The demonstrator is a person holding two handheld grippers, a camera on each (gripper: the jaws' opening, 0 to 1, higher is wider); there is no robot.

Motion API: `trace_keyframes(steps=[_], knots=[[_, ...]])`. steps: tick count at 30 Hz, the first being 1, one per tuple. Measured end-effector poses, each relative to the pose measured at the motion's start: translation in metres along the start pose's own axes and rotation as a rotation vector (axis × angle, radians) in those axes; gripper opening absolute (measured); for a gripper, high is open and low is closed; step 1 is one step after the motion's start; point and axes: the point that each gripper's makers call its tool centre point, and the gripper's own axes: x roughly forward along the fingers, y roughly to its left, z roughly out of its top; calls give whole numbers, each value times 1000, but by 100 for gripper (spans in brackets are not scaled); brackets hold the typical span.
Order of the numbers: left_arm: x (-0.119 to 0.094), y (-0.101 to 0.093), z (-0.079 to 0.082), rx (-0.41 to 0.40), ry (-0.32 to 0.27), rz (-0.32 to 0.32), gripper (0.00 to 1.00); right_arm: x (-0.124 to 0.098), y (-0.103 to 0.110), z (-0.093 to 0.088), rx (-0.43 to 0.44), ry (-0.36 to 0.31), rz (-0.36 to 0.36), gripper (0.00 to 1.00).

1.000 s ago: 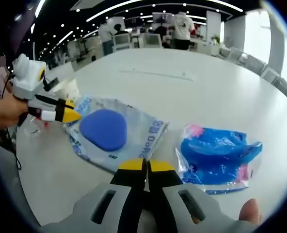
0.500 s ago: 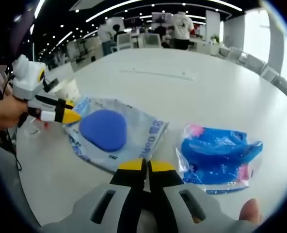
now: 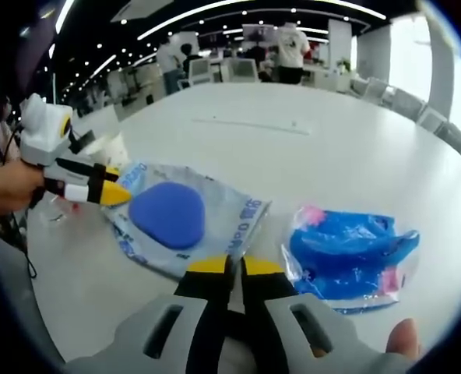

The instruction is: Arrange the tabletop items into an orderly group along one side of the table until the central work area is clear of visible clutter.

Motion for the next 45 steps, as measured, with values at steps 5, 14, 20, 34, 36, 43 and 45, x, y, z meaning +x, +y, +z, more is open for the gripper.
trace_keyframes(steps=[5,14,20,34,36,43,45], knots=[[-3,-1,0,-6,-5,0,19,-2,0,5,-1,-21,-3,10],[-7,-6,3,-6,-19,-1,24,-6,2,8,-9,-33,0,8],[-8,-8,5,1,-23,-3,26,-7,3,9,-25,-35,0,7],[-4,-12,1,5,-2,-23,29,5,22,11,-103,-20,43,4],[-2,-14,2,7,-8,-32,29,6,24,12,-114,-23,48,3],[-2,-13,2,14,-7,-30,30,8,21,10,-113,-15,43,3],[-3,-12,2,14,-11,-28,30,9,20,9,-112,-11,43,3]])
